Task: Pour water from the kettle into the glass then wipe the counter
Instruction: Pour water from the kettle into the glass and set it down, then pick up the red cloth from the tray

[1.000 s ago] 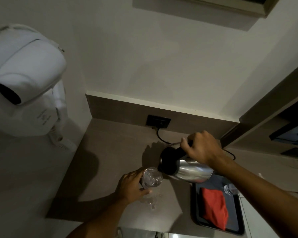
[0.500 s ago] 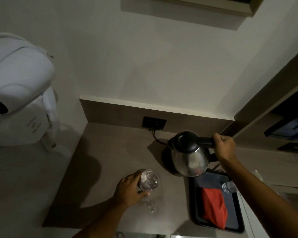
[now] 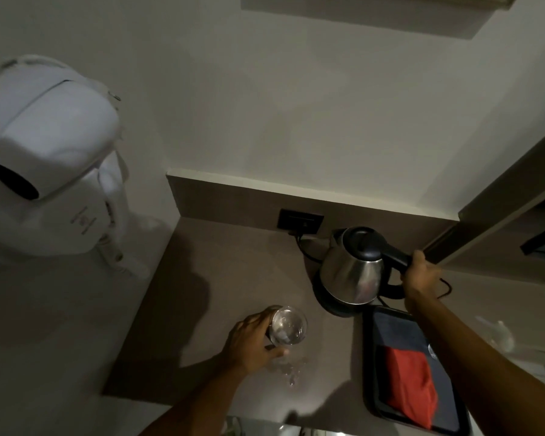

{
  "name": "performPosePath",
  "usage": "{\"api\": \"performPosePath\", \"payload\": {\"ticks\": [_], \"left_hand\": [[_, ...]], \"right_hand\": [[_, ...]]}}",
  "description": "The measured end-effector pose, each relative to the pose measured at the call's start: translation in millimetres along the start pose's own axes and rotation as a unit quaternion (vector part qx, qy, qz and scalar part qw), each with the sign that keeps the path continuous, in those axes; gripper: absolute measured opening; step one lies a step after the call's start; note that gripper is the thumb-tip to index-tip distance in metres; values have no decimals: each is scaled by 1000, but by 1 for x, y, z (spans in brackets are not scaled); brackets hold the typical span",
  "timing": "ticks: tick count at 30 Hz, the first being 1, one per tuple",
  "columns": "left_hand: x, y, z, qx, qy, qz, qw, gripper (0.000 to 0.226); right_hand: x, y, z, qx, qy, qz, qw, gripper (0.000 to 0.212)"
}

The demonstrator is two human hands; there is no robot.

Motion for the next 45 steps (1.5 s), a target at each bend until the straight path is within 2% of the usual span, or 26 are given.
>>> {"api": "performPosePath", "payload": {"ticks": [4,14,19,24,28,31,34,36,38,41,45], "left_hand": [[0,2,-1,-5,-6,-2,1000,96],[-1,5,-4,-13,-24,-21,999,96],[0,6,-6,-19,-27,-18,999,97],[0,4,-5,-20,-24,-8,999,97],[0,4,-3,-15,-20,-17,1000,96],[1,2,-2,-13,-18,-14,1000,94],[1,2,0,-7,-14,-18,1000,92],[0,3,1,-9,-19,-25,999,93],[0,3,0,-11,-23,-28,999,95],[1,-1,2,-5,-23,-19,1000,95],[3,-2,5,5,-23,-18,1000,94]], "right_hand": [[-1,8,16,14,2,0,1000,31],[-25,-2,37,-34,10,3,999,33],[-27,-3,32,13,-67,-40,997,41],[-21,-6,27,60,-79,-55,994,48],[-8,-15,29,60,-78,-31,995,56],[15,-29,44,47,-123,-7,991,59],[49,-40,90,171,-149,-8,974,67],[70,-41,126,316,-163,-27,934,71],[83,-43,160,431,-114,-73,892,76],[90,-52,197,468,-4,-127,875,78],[91,-55,210,483,9,-154,862,75]]}}
Point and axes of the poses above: each hand's wrist, its own x-axis away from the middle knuckle, its own y-axis out of the palm, z = x × y, the point moved 7 cm from there along -x, towards the middle knuckle
